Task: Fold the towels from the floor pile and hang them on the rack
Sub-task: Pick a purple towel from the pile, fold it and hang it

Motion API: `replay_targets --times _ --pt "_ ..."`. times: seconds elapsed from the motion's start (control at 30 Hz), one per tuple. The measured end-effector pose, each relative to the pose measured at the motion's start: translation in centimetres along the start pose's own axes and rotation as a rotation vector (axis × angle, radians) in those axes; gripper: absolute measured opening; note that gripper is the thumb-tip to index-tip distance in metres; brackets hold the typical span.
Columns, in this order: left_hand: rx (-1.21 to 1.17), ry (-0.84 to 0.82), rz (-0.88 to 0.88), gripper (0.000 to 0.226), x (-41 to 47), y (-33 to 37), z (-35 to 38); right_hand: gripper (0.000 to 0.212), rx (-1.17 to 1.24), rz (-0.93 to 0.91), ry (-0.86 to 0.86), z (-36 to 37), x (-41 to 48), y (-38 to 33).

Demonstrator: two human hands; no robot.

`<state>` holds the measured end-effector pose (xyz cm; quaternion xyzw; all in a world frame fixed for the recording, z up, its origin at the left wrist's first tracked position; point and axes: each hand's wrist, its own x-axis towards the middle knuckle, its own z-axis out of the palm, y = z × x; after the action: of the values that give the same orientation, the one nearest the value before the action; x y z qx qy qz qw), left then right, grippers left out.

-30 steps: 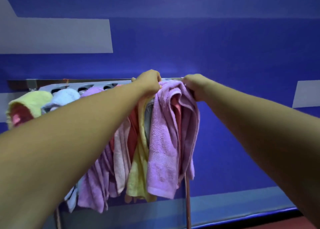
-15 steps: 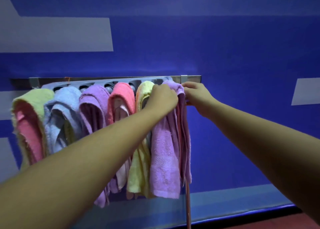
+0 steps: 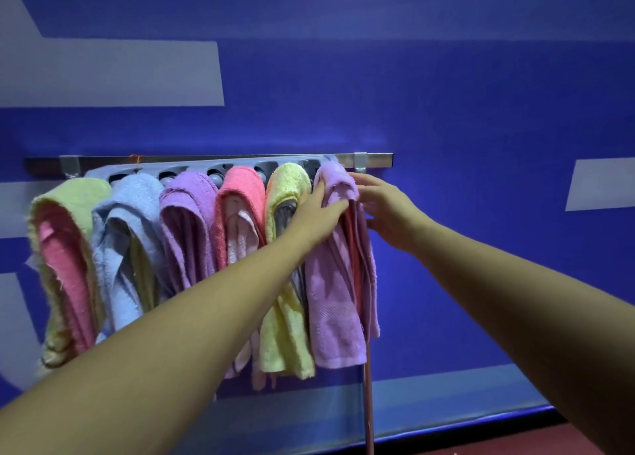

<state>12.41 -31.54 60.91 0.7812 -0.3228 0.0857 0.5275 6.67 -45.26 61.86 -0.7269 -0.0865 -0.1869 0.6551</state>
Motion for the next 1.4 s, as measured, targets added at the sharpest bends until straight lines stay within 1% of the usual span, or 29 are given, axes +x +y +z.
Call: replay_targets --times 0.07,0.13,0.17,0.27,0.33,0.4,0.47,0.5,0.57,0.6,0.67,0.7,0.77,0.8,0.83,0.9,0.97,1.03,1.1,1.13,1.17,1.2,1.27,1.3,1.33,1.4 --pt "0.089 -0.012 -0.011 0.079 0.3 -0.7 -0.1 0.035 0.049 -0.010 -0.041 0.0 -0.1 0.8" --pt "0.100 -0.016 -0.011 0.086 0.4 -1.0 -0.2 0.035 0.075 -0.039 -0.069 0.1 -0.2 1.6" --pt "0.079 -0.030 -0.010 0.088 0.2 -0.9 -0.3 0.038 0.072 -0.049 -0.080 0.0 -0.3 1.9" --pt "0.017 -0.065 -0.020 0.095 -0.3 -1.9 -0.1 0.047 -0.075 -0.079 -0.061 -0.4 -0.4 3.5" --pt "0.057 -0.057 -0.048 0.089 -0.7 -2.4 -0.2 0.042 -0.227 -0.122 0.037 -0.6 -0.3 4.1" --pt "0.136 0.006 -0.057 0.066 -0.9 -2.6 -0.1 0.030 -0.404 -0.154 0.144 -0.7 -0.1 4.2" --pt "0.176 0.085 -0.011 0.046 -1.0 -2.7 0.3 0.019 -0.542 -0.197 0.256 -1.2 0.5 4.1" --pt "0.169 0.095 0.004 0.041 -1.2 -2.6 0.5 0.017 -0.553 -0.222 0.335 -1.4 0.6 4.0" --pt "0.150 0.090 0.006 0.039 -1.2 -3.0 0.9 0.018 -0.463 -0.241 0.456 -1.6 0.4 4.2" --pt "0.161 0.073 -0.006 0.043 -1.1 -3.4 1.2 0.019 -0.440 -0.230 0.460 -1.4 0.0 4.6" --pt "0.221 -0.002 -0.044 0.060 -1.3 -4.3 1.7 0.024 -0.504 -0.193 0.365 -1.0 -0.9 6.1" --pt "0.249 -0.041 -0.069 0.070 -1.6 -4.8 1.9 0.030 -0.537 -0.176 0.316 -0.7 -1.5 6.9" --pt "0.259 -0.055 -0.092 0.083 -2.0 -5.7 2.2 0.039 -0.535 -0.145 0.301 -0.2 -2.5 8.2" --pt "0.247 -0.035 -0.088 0.082 -2.2 -6.1 2.5 0.038 -0.521 -0.128 0.311 0.1 -2.9 8.7" --pt "0.237 -0.006 -0.074 0.074 -2.5 -6.3 2.7 0.035 -0.528 -0.112 0.322 0.4 -3.4 9.1" --pt "0.244 0.060 -0.026 0.049 -3.3 -6.7 3.3 0.033 -0.609 -0.131 0.328 1.2 -4.4 9.8" --pt "0.242 0.095 -0.005 0.035 -4.0 -7.3 3.9 0.031 -0.674 -0.167 0.345 1.8 -5.1 10.4" --pt "0.202 0.087 -0.010 0.037 -4.4 -8.0 4.1 0.023 -0.681 -0.180 0.407 1.7 -5.2 10.9" --pt "0.199 0.047 -0.017 0.053 -4.8 -8.7 4.0 0.015 -0.618 -0.193 0.524 1.2 -5.1 11.2" --pt "0.203 0.025 -0.021 0.062 -5.0 -9.0 4.0 0.016 -0.563 -0.197 0.559 1.0 -5.2 11.4" --pt "0.204 0.011 -0.031 0.069 -5.2 -9.2 4.0 0.019 -0.531 -0.191 0.539 0.9 -5.3 11.5" --pt "0.186 0.008 -0.052 0.072 -5.3 -9.3 4.1 0.023 -0.526 -0.177 0.468 0.9 -5.5 11.7" --pt "0.130 0.015 -0.114 0.065 -5.7 -9.4 4.5 0.022 -0.570 -0.109 0.304 1.2 -5.9 12.4" --pt "0.133 0.017 -0.136 0.060 -5.9 -9.4 4.7 0.018 -0.595 -0.087 0.279 1.3 -6.0 12.5" --pt "0.159 0.012 -0.135 0.057 -6.1 -9.6 4.8 0.014 -0.608 -0.082 0.290 1.3 -6.0 12.5" --pt "0.225 -0.036 -0.077 0.057 -6.5 -10.2 4.8 0.016 -0.685 -0.107 0.323 1.1 -6.2 12.5"
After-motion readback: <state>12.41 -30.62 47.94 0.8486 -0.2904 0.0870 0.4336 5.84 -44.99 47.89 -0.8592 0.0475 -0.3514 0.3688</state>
